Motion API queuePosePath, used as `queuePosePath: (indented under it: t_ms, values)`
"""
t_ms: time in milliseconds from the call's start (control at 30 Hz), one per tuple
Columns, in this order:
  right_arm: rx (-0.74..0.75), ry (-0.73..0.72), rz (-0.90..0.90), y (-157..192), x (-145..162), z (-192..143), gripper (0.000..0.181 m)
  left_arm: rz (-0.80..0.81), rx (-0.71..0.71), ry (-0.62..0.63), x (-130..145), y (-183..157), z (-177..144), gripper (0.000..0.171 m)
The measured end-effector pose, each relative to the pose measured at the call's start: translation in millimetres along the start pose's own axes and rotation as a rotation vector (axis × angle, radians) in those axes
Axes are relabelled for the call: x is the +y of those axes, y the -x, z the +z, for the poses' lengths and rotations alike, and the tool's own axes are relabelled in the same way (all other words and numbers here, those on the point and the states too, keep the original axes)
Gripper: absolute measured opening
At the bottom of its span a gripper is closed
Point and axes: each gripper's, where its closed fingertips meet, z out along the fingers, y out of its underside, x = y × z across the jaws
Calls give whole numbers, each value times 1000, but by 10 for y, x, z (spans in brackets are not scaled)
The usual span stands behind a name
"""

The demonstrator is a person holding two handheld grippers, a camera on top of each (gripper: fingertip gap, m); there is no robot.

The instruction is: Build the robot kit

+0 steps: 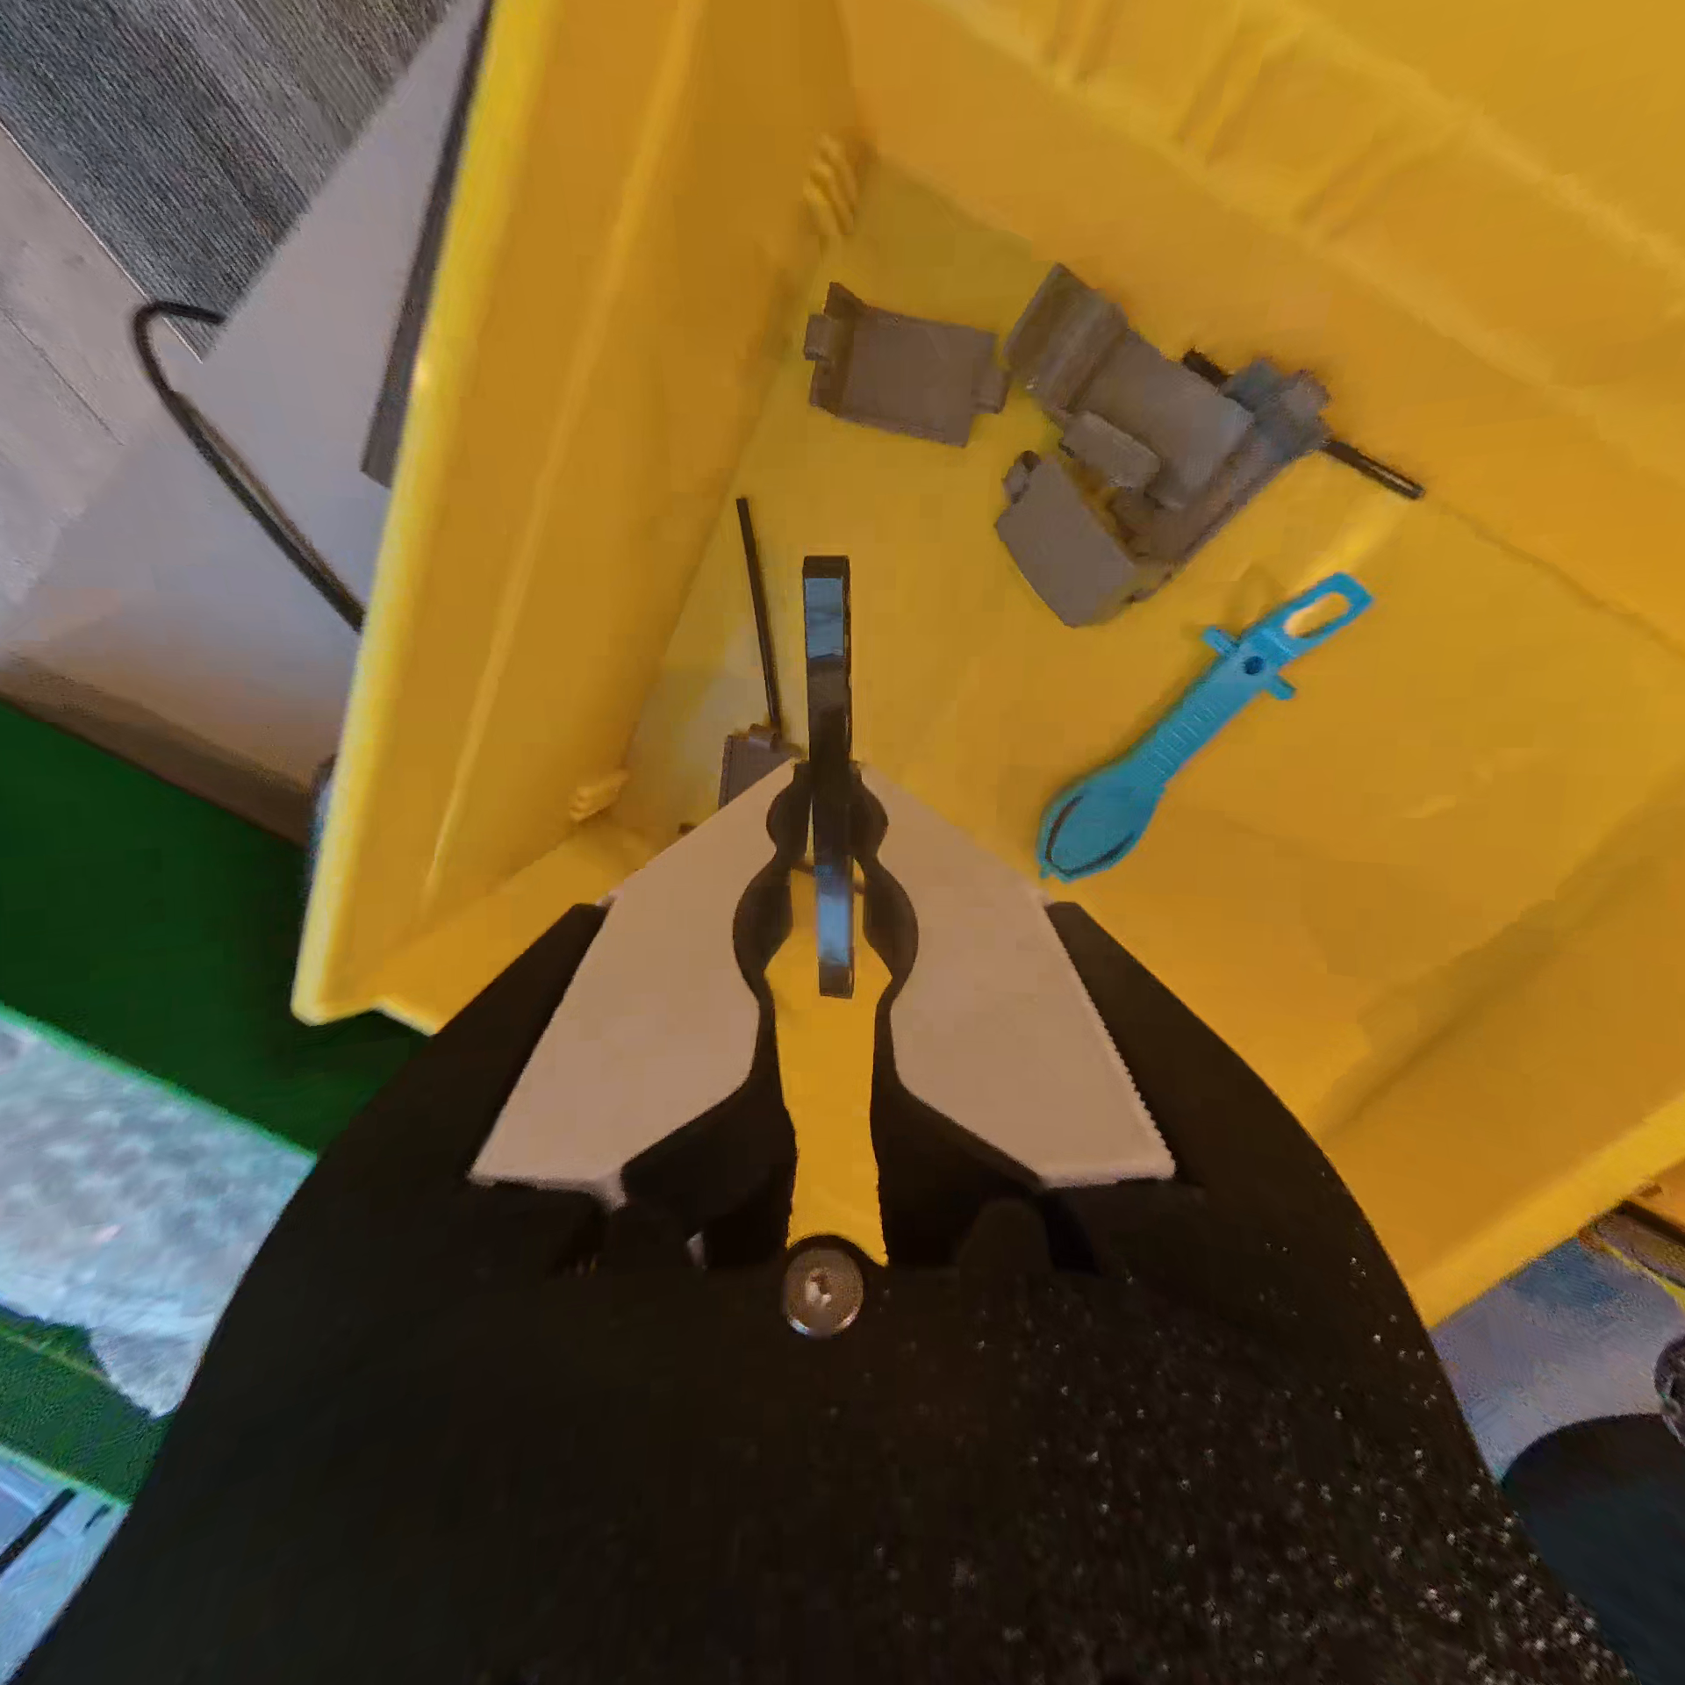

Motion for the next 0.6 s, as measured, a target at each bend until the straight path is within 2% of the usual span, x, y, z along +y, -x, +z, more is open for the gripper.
queuePosePath:
  t_ms: [100, 167, 267, 367, 467, 600]
  values:
    - [-16, 19, 21, 17, 19, 8, 40, 54, -23, -145, -43, -152, -547, 5]
    - [-35, 3, 35, 56, -21, 1, 44, 107, -14, -267, -61, -390, -952, 5]
    - [-71, -19, 47, 144, -89, -6, 51, 196, 41, -479, -54, -988, -1548, 5]
    - [-140, -44, 80, 289, -153, -9, 60, 295, 146, -684, 43, -1807, -2009, 5]
    - [-232, -54, 143, 456, -195, -7, 77, 386, 309, -843, 232, -2717, -2223, 5]
    - [-377, -71, 196, 700, -254, -48, 79, 465, 557, -988, 487, -3816, -2156, 5]
